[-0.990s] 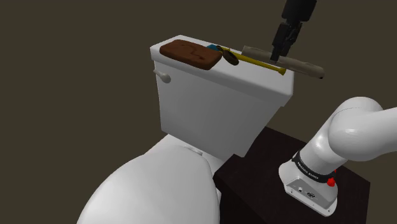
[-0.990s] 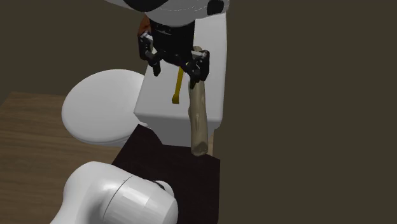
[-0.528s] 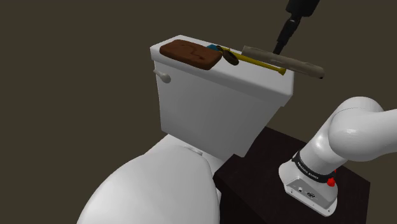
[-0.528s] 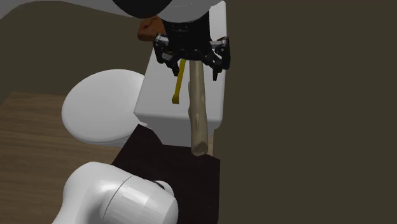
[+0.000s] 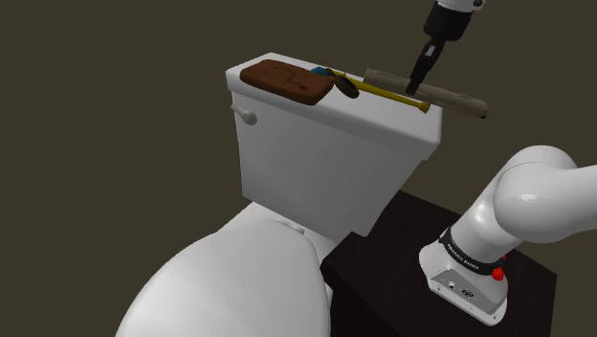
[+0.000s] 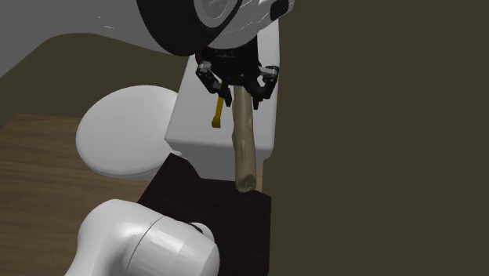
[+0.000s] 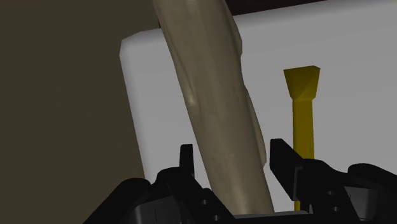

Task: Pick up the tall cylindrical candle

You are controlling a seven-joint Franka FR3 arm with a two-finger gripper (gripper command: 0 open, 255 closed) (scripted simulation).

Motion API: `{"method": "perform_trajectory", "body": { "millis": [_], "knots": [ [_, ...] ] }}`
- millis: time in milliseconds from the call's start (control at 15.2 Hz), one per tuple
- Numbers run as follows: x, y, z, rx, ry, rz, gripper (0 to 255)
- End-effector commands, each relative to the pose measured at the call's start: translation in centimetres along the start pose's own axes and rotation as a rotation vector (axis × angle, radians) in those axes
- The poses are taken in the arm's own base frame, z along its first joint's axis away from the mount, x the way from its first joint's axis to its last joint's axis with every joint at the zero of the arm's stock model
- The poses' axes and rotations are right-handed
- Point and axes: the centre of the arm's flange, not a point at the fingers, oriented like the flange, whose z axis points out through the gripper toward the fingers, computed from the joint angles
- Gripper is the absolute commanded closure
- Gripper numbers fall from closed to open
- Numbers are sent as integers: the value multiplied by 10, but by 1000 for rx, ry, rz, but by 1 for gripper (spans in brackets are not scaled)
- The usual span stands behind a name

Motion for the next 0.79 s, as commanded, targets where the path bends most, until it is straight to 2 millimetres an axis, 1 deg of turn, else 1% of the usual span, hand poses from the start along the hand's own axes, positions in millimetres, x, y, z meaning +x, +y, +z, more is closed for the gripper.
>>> {"method": "perform_trajectory", "body": {
  "millis": [0, 462, 726],
  "knots": [
    [0, 0, 1, 0, 0, 0, 255],
    [-1, 0, 0, 0, 0, 0, 255],
    [0, 2, -21, 0, 0, 0, 255]
  ]
}}
